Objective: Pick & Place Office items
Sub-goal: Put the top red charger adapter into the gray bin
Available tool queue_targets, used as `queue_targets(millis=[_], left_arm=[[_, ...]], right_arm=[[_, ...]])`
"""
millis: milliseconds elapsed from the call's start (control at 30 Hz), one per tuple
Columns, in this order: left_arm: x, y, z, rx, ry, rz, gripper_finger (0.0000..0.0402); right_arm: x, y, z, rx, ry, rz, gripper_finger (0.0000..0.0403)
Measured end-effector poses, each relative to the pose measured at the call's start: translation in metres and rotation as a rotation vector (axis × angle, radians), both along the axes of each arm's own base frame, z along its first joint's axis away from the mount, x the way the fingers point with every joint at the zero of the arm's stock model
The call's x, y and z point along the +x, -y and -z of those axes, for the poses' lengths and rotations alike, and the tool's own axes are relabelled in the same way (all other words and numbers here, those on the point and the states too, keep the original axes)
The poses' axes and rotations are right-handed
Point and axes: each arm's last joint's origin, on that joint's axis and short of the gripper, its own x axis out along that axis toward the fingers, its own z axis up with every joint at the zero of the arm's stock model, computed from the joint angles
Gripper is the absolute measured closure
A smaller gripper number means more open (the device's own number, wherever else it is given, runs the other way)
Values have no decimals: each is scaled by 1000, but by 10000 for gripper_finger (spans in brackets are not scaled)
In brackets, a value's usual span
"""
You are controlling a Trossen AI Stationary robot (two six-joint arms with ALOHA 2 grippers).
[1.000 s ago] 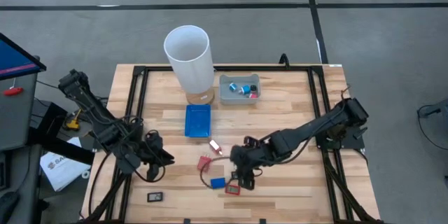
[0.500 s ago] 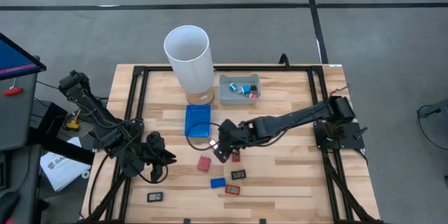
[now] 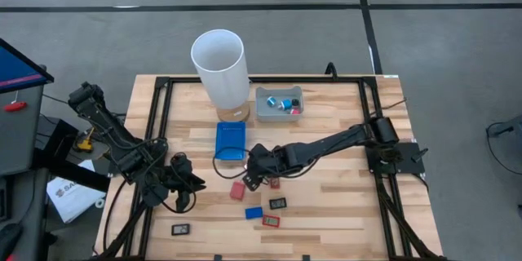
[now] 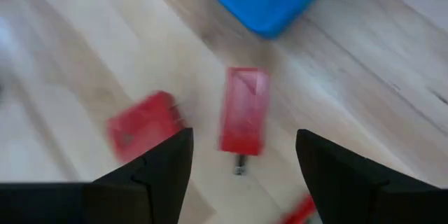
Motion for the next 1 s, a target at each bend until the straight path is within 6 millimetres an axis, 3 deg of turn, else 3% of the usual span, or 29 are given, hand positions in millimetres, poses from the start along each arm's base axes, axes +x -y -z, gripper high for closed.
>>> queue_targets(millis=[133,300,500,633,1000], left_arm=[[0,0,0,-5,2,-2,321],[0,0,0,-11,-7,8,321],[-2,-1,-2,-17,0,11,321],[-3,-3,-3,-16,-1,11,321],[-3,-3,-4,-12,4,17,321]], right_arm=[[6,5,16,11,-15,27,158],[19,2,16,42,45,19,158],[21,2,25,38,21,27,158],[21,3,43,51,-34,22,158],[23,11,47,50,-44,29,171]])
